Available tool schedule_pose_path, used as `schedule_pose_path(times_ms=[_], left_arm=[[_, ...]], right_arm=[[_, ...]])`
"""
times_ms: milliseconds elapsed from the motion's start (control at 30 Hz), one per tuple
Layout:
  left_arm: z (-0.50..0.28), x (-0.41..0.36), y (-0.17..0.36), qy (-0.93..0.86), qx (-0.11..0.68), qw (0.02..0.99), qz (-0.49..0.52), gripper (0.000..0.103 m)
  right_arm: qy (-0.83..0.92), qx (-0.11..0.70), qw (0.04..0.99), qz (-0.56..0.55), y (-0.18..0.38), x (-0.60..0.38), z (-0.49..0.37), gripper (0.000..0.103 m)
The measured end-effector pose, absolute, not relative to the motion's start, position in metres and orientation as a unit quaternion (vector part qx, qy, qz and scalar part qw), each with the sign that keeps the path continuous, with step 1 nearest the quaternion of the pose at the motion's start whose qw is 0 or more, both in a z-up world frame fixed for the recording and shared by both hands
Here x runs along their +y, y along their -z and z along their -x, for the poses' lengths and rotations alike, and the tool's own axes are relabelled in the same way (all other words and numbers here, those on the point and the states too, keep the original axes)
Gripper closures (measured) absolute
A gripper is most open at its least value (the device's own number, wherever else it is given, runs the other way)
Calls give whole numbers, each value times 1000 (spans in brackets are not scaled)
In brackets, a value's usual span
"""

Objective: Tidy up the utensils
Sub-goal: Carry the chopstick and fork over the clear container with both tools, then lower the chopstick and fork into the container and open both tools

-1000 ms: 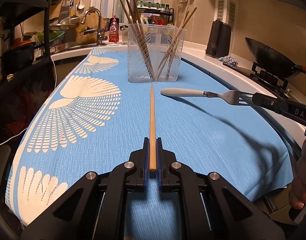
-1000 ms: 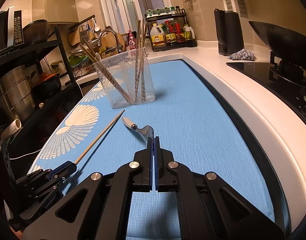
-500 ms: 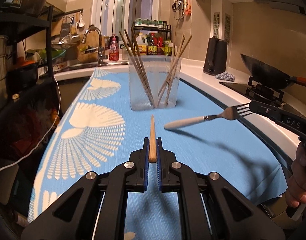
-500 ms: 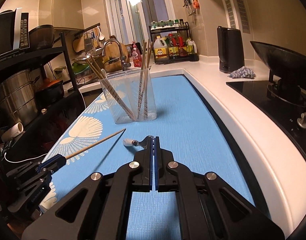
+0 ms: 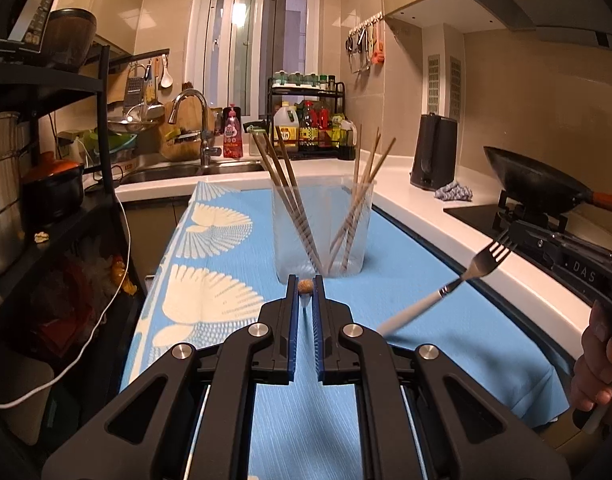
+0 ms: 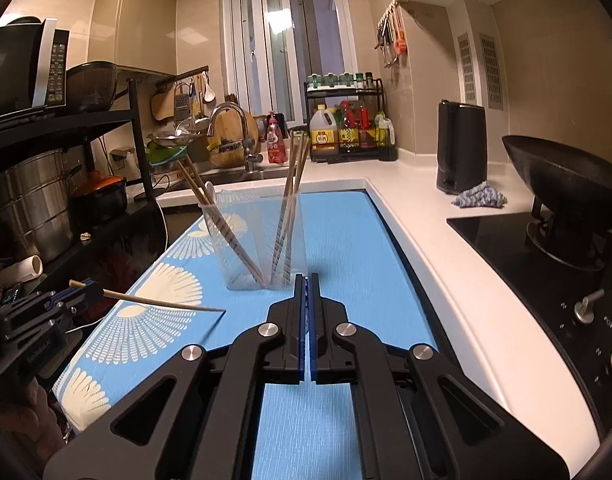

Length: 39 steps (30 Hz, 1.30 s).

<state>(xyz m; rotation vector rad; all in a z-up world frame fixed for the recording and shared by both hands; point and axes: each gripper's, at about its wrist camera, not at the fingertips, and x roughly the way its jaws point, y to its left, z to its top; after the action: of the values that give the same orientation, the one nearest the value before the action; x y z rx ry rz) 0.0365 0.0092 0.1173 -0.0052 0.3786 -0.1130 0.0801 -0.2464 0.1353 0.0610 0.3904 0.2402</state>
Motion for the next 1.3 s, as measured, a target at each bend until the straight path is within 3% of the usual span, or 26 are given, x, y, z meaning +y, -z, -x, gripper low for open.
schedule_pose_path(times_ms=[733, 1300], left_arm=[[-97, 19, -198, 96, 240, 965, 33, 96], [-166, 7, -295, 138, 216, 966, 30, 96]], right_arm=[[-145, 160, 976, 31, -192, -211, -107, 102], [-172, 95, 976, 97, -293, -179, -169, 102]])
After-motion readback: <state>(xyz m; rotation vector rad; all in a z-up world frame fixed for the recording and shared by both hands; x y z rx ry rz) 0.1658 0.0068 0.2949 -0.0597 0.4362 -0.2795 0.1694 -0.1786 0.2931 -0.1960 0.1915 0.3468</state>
